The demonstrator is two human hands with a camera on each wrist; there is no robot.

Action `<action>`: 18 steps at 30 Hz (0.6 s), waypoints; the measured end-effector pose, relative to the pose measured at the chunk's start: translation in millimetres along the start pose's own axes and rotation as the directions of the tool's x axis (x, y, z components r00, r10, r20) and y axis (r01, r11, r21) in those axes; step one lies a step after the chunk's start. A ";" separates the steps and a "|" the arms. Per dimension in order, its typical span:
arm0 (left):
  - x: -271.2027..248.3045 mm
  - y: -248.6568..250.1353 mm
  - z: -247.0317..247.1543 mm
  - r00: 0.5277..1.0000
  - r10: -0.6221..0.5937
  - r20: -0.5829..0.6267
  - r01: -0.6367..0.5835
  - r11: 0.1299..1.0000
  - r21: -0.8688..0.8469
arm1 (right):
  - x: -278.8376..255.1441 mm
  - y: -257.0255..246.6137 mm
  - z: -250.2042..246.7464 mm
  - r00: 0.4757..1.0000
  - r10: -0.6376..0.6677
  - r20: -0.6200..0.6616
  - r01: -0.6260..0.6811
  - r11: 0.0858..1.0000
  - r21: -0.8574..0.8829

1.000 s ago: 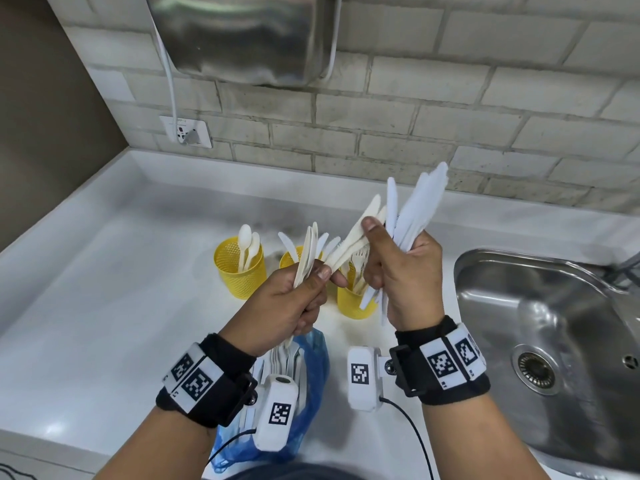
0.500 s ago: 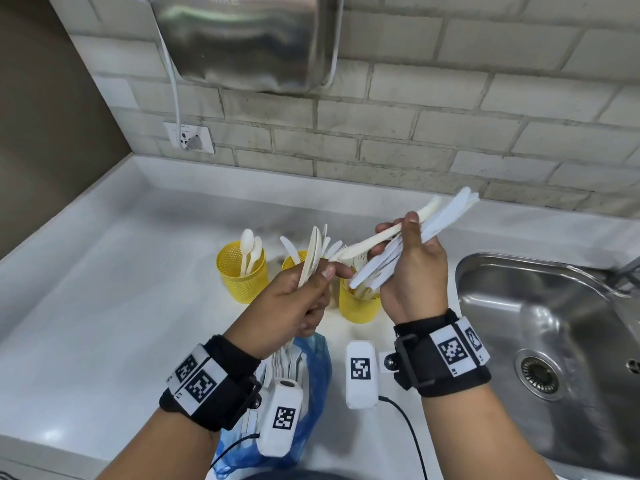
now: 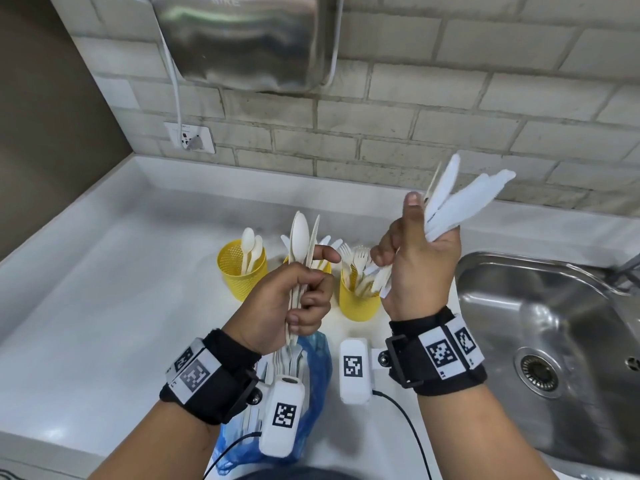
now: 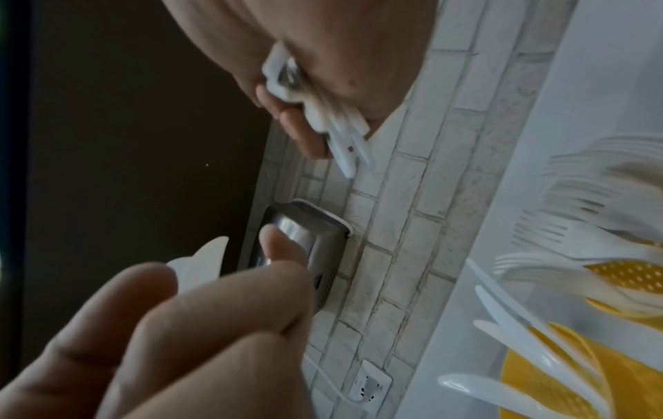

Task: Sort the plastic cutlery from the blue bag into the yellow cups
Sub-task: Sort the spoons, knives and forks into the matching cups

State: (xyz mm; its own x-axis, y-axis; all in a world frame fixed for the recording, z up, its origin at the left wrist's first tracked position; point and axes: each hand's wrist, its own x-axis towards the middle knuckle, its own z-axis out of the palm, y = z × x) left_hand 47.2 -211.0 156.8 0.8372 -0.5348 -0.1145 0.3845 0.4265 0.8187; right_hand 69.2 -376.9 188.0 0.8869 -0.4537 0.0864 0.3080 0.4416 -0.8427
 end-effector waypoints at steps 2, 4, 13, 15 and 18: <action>-0.2 0.0 -0.5 1.000 -0.008 0.018 0.008 1.000 -0.012 | -4.9 -0.5 2.8 0.996 0.002 0.085 0.003 0.998 -0.058; -0.9 0.3 -0.2 0.999 -0.017 0.034 0.018 1.000 -0.011 | -10.5 -2.1 4.5 0.972 0.033 0.231 -0.002 0.991 -0.132; -1.5 1.4 -3.3 0.993 -0.074 0.087 0.066 0.994 0.090 | -14.3 -6.1 2.0 0.852 0.181 0.492 0.008 0.934 -0.357; -1.9 1.6 -3.0 0.998 -0.044 0.039 0.041 0.997 0.057 | -13.0 -7.9 2.9 0.875 0.199 0.442 -0.063 0.951 -0.302; -2.2 3.5 -2.0 0.998 -0.030 -0.054 0.035 0.995 0.089 | -11.9 -6.0 0.6 0.884 0.242 0.400 -0.142 0.954 -0.264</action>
State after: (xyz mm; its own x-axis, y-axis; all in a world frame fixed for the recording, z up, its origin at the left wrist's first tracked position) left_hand 47.5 -206.8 158.8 0.8450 -0.5073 -0.1693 0.3773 0.3410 0.8610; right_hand 57.0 -373.6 192.3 0.9963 0.0150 0.0849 0.0772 0.2818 -0.9564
